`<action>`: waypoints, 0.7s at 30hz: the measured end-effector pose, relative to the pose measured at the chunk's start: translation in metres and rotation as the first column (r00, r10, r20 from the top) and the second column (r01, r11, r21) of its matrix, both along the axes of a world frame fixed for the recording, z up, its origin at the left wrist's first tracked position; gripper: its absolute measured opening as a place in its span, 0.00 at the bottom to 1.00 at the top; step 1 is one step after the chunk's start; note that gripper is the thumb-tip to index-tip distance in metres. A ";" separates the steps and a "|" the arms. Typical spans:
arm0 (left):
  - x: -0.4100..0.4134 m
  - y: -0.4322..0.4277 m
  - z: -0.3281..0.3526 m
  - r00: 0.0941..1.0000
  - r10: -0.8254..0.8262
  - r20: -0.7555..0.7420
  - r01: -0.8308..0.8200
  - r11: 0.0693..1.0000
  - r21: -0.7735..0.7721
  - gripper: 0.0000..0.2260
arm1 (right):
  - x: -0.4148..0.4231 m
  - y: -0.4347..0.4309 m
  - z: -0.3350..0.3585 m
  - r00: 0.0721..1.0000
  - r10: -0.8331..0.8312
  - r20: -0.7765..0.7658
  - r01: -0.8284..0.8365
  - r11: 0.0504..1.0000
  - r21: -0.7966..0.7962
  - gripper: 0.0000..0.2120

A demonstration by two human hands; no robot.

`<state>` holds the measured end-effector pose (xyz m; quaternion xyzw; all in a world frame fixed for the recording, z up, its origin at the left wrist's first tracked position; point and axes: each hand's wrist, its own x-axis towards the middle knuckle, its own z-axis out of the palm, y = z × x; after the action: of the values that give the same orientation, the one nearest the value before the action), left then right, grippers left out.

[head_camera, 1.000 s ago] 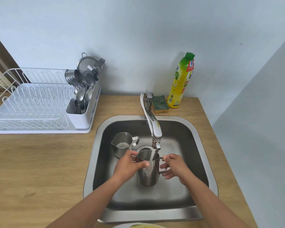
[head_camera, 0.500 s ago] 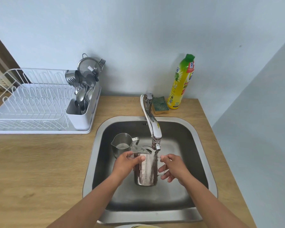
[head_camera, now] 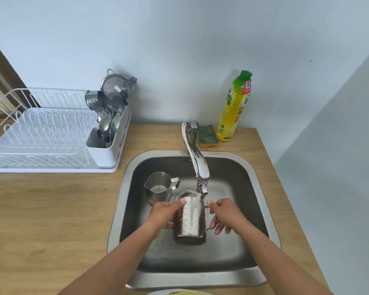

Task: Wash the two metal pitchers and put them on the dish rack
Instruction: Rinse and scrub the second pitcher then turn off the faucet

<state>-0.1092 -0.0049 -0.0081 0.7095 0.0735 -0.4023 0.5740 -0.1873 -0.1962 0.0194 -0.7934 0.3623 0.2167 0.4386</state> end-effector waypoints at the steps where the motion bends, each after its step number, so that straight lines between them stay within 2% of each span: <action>1: 0.000 0.000 0.002 1.000 0.000 -0.004 0.000 1.000 0.007 0.19 | 0.001 0.000 0.000 1.000 -0.002 -0.008 0.002 1.000 0.002 0.19; 6: -0.001 0.000 0.009 1.000 0.000 -0.015 0.000 1.000 0.029 0.18 | 0.006 -0.001 -0.003 0.999 -0.017 -0.034 0.017 1.000 0.006 0.19; 16: -0.002 -0.004 0.017 0.999 -0.013 -0.037 0.013 1.000 -0.002 0.23 | 0.010 -0.006 -0.010 0.991 -0.119 -0.066 0.123 0.991 0.051 0.18; 21: -0.004 -0.006 0.017 0.999 -0.020 -0.035 0.021 1.000 0.010 0.21 | 0.005 -0.006 -0.011 0.991 -0.124 -0.045 0.127 0.989 0.081 0.19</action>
<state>-0.1136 -0.0113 0.0086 0.7062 0.0784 -0.4201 0.5646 -0.1819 -0.2021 0.0088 -0.7455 0.4107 0.2192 0.4769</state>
